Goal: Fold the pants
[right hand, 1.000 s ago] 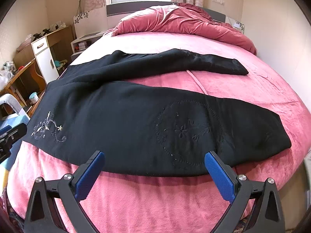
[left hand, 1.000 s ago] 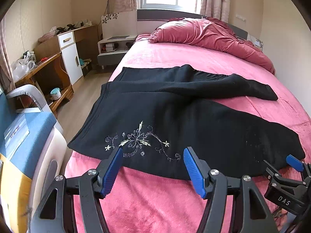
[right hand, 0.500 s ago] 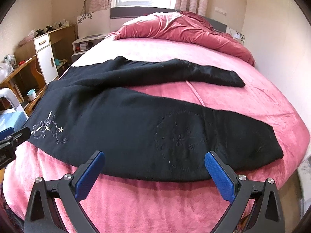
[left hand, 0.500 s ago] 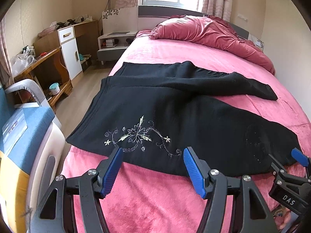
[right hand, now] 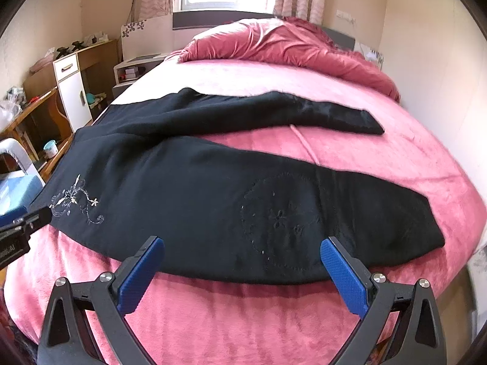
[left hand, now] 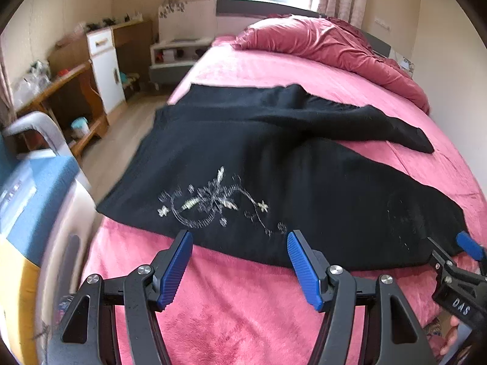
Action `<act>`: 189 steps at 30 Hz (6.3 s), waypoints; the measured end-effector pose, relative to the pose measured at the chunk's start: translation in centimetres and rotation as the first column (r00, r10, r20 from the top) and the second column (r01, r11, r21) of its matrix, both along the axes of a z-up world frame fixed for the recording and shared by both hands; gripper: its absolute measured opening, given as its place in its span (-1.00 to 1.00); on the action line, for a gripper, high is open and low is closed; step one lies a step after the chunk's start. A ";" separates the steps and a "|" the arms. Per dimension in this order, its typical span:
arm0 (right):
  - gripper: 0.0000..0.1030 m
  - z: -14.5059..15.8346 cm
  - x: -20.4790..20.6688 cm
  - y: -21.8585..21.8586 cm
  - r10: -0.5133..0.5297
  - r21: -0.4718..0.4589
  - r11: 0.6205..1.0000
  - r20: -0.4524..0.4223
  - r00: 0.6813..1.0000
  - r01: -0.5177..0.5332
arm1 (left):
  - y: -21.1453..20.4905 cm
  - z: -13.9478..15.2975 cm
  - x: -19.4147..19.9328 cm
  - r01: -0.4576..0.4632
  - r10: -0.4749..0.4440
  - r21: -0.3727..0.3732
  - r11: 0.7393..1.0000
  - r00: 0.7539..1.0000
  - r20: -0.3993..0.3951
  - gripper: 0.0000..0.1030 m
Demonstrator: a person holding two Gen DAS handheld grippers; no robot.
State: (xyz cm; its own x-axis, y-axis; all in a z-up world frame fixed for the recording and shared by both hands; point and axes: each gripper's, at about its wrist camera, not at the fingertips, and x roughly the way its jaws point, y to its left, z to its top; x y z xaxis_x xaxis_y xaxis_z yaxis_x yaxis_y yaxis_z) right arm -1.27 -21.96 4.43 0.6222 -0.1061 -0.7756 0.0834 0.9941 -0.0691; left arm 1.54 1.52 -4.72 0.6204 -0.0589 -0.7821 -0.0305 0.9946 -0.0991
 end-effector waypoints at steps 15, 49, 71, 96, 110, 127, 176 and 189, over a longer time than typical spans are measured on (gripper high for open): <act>1.00 -2.1 0.4 -6.7 -0.092 0.192 0.975 -0.107 0.990 0.112 | 8.4 -2.9 2.3 -0.110 0.085 -0.224 0.968 0.989 -0.118 0.43; -0.78 -7.9 -2.9 -36.2 -0.656 0.467 0.596 -0.187 0.731 0.654 | 14.8 -4.3 7.5 -0.280 0.249 -0.285 0.917 0.959 -0.138 -0.86; -0.84 -2.3 -5.0 -38.6 -0.638 0.251 0.716 -0.142 0.757 0.651 | 12.3 -0.7 0.1 -0.178 0.156 -0.283 0.942 0.983 -0.099 -0.88; -0.01 -1.3 1.8 -18.3 -0.087 0.264 0.957 -0.131 0.987 0.120 | 11.2 -1.7 3.3 -0.061 0.036 -0.146 0.987 0.985 -0.170 -0.46; 0.05 -9.7 6.5 -1.1 0.285 0.364 0.916 -0.291 0.914 -0.170 | 11.6 -1.7 9.2 -0.068 0.052 -0.098 0.993 0.986 -0.157 -0.37; 0.23 -4.8 8.1 1.5 0.259 0.361 0.914 -0.160 0.952 -0.188 | 14.3 -3.3 29.8 -0.164 0.112 -0.243 0.956 0.970 -0.216 0.06; 0.20 -1.8 18.0 -9.2 -0.021 0.585 0.807 -0.117 0.993 0.086 | 6.2 6.7 4.5 0.483 -0.438 -0.400 0.779 0.876 0.205 -0.78; -0.19 -3.8 28.9 -13.7 -0.218 0.526 0.796 -0.215 0.952 0.301 | 7.3 6.1 4.5 0.460 -0.426 -0.422 0.782 0.887 0.178 -0.79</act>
State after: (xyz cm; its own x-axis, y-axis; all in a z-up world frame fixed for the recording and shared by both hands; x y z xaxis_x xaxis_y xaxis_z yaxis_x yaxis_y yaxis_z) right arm 27.64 -35.70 0.60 0.5168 0.2182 -0.8278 0.3745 0.8120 0.4478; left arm 6.00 8.78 1.40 0.4913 -0.6667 -0.5604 0.4263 0.7452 -0.5128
